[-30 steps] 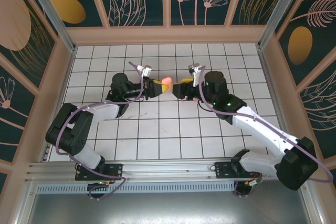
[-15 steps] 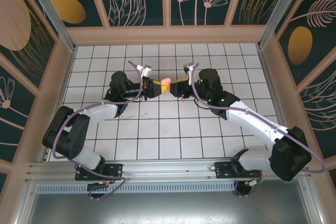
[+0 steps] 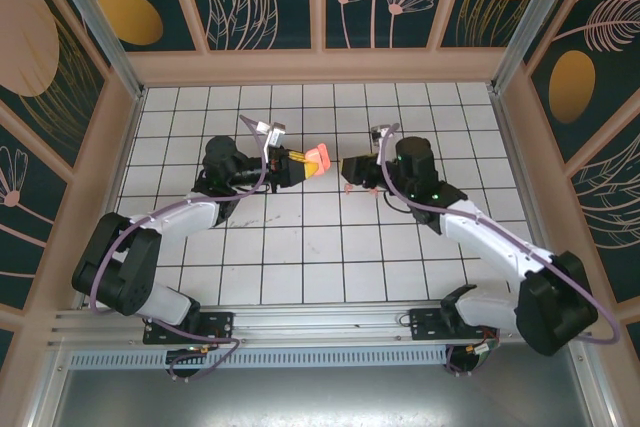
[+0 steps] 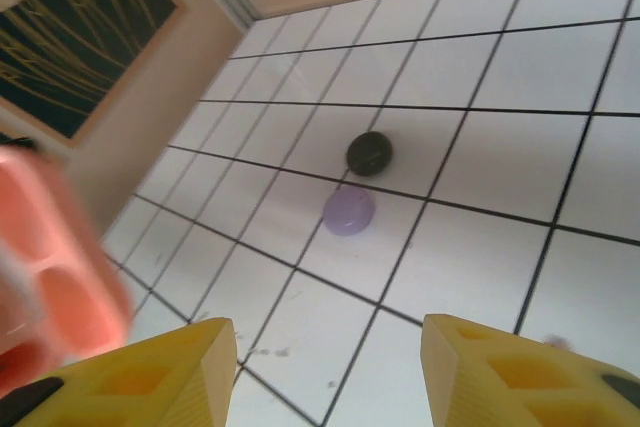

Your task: Insert wireless bluetooth earbuds into charging case

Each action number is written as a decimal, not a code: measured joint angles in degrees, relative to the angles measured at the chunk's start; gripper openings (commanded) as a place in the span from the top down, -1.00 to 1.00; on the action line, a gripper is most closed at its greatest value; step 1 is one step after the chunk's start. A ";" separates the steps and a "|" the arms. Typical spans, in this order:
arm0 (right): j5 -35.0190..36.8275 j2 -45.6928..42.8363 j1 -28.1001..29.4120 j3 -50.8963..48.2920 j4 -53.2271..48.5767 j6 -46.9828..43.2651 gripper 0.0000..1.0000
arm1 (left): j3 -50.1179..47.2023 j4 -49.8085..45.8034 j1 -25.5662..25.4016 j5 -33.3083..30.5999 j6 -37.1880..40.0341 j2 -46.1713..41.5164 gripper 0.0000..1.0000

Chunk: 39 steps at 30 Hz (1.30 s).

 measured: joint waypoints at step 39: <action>-6.60 3.08 4.15 -9.38 33.75 21.84 0.21 | -2.99 15.32 0.00 -1.60 -8.09 0.02 1.00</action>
